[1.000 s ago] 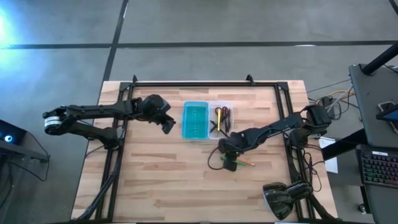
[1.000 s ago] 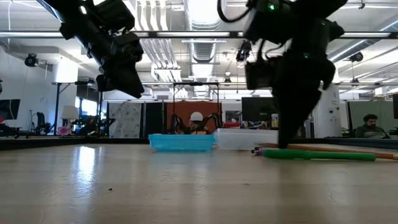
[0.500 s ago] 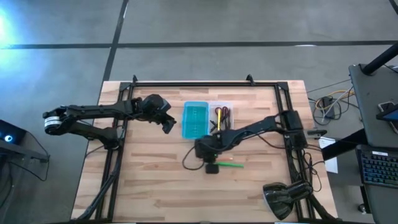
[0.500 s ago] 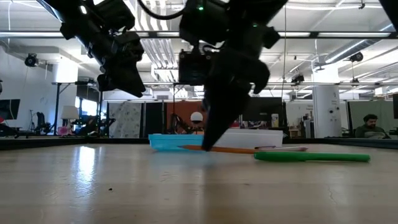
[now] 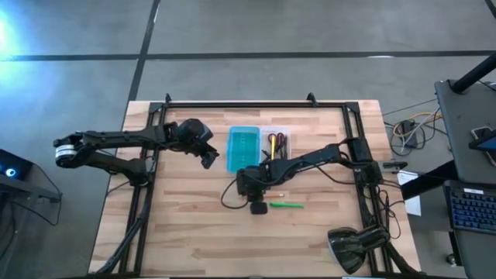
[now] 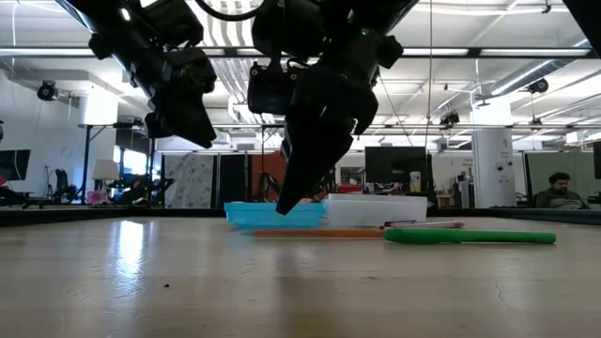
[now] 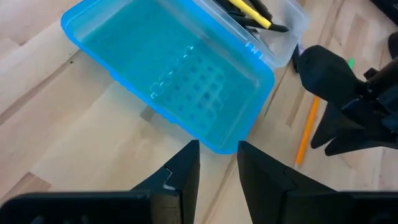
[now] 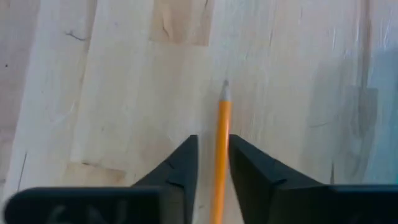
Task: Pick & place school supplies into a supply box
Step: Put the orange pencil into the supply box
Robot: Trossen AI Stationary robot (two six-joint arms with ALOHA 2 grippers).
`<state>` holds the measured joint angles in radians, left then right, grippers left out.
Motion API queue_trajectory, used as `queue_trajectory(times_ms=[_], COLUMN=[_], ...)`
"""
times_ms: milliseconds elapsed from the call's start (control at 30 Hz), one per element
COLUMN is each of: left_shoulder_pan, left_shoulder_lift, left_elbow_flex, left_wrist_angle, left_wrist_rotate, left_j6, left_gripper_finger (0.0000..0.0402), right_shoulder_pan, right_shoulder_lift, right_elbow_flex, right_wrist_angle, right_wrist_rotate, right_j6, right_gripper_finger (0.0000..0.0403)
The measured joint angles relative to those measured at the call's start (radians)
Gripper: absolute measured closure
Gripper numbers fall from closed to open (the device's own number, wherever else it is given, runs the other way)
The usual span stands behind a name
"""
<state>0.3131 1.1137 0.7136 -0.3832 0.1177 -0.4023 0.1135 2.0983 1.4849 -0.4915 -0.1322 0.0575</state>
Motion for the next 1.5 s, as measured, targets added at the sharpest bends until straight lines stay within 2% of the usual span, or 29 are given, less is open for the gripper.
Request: queue_trajectory(times_ms=[100, 200, 300, 400, 533, 733, 867, 933, 1067, 1167, 1333, 1500], left_shoulder_pan=[-0.006, -0.013, -0.032, -0.072, -0.136, -0.208, -0.25, -0.283, -0.357, -0.4, -0.428, -0.43], left_shoulder_lift=[0.0, 0.0, 0.0, 0.0, 0.026, 0.124, 0.198, 0.231, 0.292, 0.339, 0.432, 0.52], left_elbow_flex=[0.0, 0.0, 0.0, 0.0, 0.0, 0.0, -0.001, -0.001, 0.006, 0.013, 0.036, 0.075], left_wrist_angle=[0.0, 0.004, 0.021, 0.048, 0.1, 0.2, 0.273, 0.304, 0.335, 0.369, 0.393, 0.429], left_wrist_rotate=[0.013, 0.086, 0.148, 0.163, 0.181, 0.151, 0.112, 0.087, 0.019, 0.01, -0.05, -0.051], left_j6=[0.0, -0.011, -0.013, 0.0, -0.08, -0.337, -0.523, -0.56, -0.54, -0.619, -0.722, -0.75], left_gripper_finger=[0.031, 0.031, 0.031, 0.031, 0.0322, 0.0392, 0.04, 0.0401, 0.0401, 0.0401, 0.0401, 0.0402], right_shoulder_pan=[0.005, 0.007, 0.007, 0.005, 0.007, 0.021, 0.041, 0.059, 0.116, 0.15, 0.172, 0.17], right_shoulder_lift=[-0.002, -0.018, -0.061, -0.109, -0.202, -0.393, -0.527, -0.578, -0.654, -0.669, -0.664, -0.665], right_elbow_flex=[0.0, 0.0, -0.009, -0.042, -0.162, -0.404, -0.548, -0.606, -0.691, -0.721, -0.725, -0.724], right_wrist_angle=[-0.008, -0.011, -0.03, -0.076, -0.097, -0.057, -0.006, 0.02, 0.083, 0.089, 0.088, 0.088], right_wrist_rotate=[0.0, 0.013, 0.076, 0.087, 0.082, 0.109, 0.109, 0.117, 0.162, 0.217, 0.297, 0.35], right_j6=[0.044, 0.129, 0.209, 0.29, 0.402, 0.67, 0.883, 0.963, 1.084, 1.15, 1.194, 1.198], right_gripper_finger=[0.0279, 0.0252, 0.0237, 0.0236, 0.0261, 0.034, 0.0386, 0.0391, 0.039, 0.039, 0.039, 0.039])
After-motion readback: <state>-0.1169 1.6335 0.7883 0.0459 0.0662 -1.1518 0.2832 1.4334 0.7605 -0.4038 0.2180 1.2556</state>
